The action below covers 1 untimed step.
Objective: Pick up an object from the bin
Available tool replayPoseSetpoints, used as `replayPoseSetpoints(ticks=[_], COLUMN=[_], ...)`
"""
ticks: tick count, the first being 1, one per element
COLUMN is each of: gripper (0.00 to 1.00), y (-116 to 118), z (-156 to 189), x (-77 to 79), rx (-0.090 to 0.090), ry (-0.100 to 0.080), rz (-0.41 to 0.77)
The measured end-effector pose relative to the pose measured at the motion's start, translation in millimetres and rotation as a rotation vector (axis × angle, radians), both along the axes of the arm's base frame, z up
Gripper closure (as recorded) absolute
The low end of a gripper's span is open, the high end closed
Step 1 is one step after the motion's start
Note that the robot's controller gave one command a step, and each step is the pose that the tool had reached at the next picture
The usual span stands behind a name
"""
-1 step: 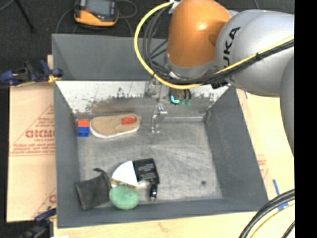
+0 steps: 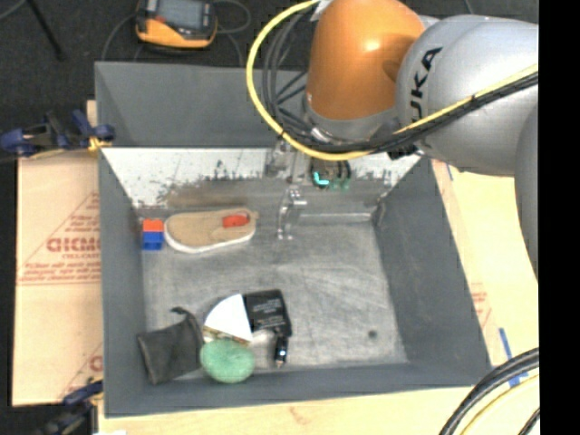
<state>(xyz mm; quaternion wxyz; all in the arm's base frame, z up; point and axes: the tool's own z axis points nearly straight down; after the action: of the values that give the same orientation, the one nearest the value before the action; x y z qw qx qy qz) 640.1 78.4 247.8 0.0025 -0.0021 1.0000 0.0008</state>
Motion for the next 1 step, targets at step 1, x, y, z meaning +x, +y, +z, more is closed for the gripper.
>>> replayPoseSetpoints(ticks=[1], gripper=[0.0], y=[1.9], z=[-33.3], x=[-8.6], rx=[-0.002], ry=[-0.007], rz=[0.045])
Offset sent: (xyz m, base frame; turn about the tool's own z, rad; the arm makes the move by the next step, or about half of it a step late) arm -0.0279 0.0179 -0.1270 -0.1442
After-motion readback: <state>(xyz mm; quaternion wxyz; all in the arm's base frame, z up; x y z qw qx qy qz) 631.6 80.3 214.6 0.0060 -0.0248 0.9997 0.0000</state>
